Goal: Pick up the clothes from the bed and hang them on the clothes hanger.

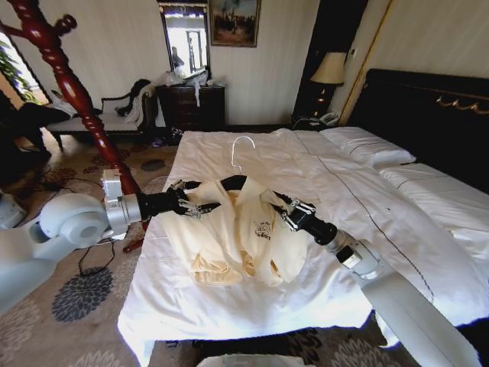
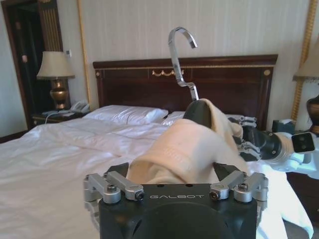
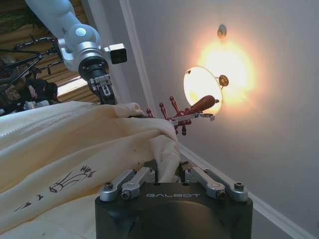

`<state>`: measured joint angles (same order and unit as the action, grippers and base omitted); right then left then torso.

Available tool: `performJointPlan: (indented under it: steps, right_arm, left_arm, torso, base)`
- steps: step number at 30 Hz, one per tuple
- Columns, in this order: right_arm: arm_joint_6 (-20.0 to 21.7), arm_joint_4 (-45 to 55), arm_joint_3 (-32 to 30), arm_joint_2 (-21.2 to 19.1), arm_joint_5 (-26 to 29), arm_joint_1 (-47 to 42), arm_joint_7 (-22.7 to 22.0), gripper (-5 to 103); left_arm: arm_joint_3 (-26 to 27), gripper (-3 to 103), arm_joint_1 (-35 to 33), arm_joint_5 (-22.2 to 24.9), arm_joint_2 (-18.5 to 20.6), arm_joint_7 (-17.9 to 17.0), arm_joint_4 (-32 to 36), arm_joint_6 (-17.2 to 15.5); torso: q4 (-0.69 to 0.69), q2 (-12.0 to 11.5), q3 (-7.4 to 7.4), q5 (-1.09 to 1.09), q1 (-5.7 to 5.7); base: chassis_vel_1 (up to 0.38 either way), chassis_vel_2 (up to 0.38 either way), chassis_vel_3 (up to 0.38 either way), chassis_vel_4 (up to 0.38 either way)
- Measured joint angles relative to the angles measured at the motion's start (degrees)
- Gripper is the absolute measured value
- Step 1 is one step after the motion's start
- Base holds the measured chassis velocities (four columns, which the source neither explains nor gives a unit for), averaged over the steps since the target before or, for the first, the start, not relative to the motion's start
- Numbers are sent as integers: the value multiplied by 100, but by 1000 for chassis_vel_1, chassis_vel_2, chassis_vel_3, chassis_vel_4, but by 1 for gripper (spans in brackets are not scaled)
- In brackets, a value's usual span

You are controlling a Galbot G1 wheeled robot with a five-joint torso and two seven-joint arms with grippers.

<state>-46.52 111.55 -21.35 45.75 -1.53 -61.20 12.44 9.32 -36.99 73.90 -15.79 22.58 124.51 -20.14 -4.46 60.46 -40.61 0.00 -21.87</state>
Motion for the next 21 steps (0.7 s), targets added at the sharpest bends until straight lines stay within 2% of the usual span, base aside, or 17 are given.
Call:
performJointPlan:
  steps: [2, 6, 9, 12, 14, 15, 17, 20, 21]
  right_arm:
    - [2, 6, 4, 7, -10, 14, -4, 20]
    - [4, 30, 21, 8, -15, 17, -57, 20]
    - [5, 40, 22, -6, -15, 1, -89, 20]
    - [5, 49, 9, -38, 10, -1, -137, 20]
    - [5, 51, 3, -51, 40, -1, -145, 20]
    - [5, 58, -2, -74, 90, -1, -156, 20]
    - [6, 66, -9, -95, 142, -3, -158, 20]
    - [12, 90, -26, -154, 287, -36, -230, 22]
    - [6, 114, -49, -163, 389, -38, -314, 20]
  left_arm:
    - [-15, 92, 1, -20, -16, 56, -10, 29]
    - [-28, 71, -2, -119, -30, 258, -70, 125]
    - [-24, 66, -12, -130, -32, 332, -98, 149]
    - [-11, 50, -13, -134, -52, 442, -129, 179]
    - [-9, 50, -13, -136, -57, 474, -137, 189]
    - [-9, 39, -9, -137, -61, 529, -146, 199]
    - [-8, 39, -7, -140, -62, 592, -156, 209]
    - [-23, 25, -7, -196, -62, 825, -166, 255]
    - [-33, 22, -11, -225, -61, 850, -189, 234]
  torso:
    - [0, 0, 0, 0, 0]
    - [0, 0, 0, 0, 0]
    - [0, 0, 0, 0, 0]
    - [0, 0, 0, 0, 0]
    - [-1, 0, 0, 0, 0]
    - [0, 0, 0, 0, 0]
    - [0, 0, 0, 0, 0]
    - [0, 0, 0, 0, 0]
    - [-2, 0, 0, 4, 0]
  base:
    - [0, 0, 0, 0]
    - [0, 0, 0, 0]
    - [0, 0, 0, 0]
    - [0, 0, 0, 0]
    - [0, 0, 0, 0]
    - [0, 0, 0, 0]
    - [0, 0, 0, 0]
    - [0, 0, 0, 0]
    - [0, 0, 0, 0]
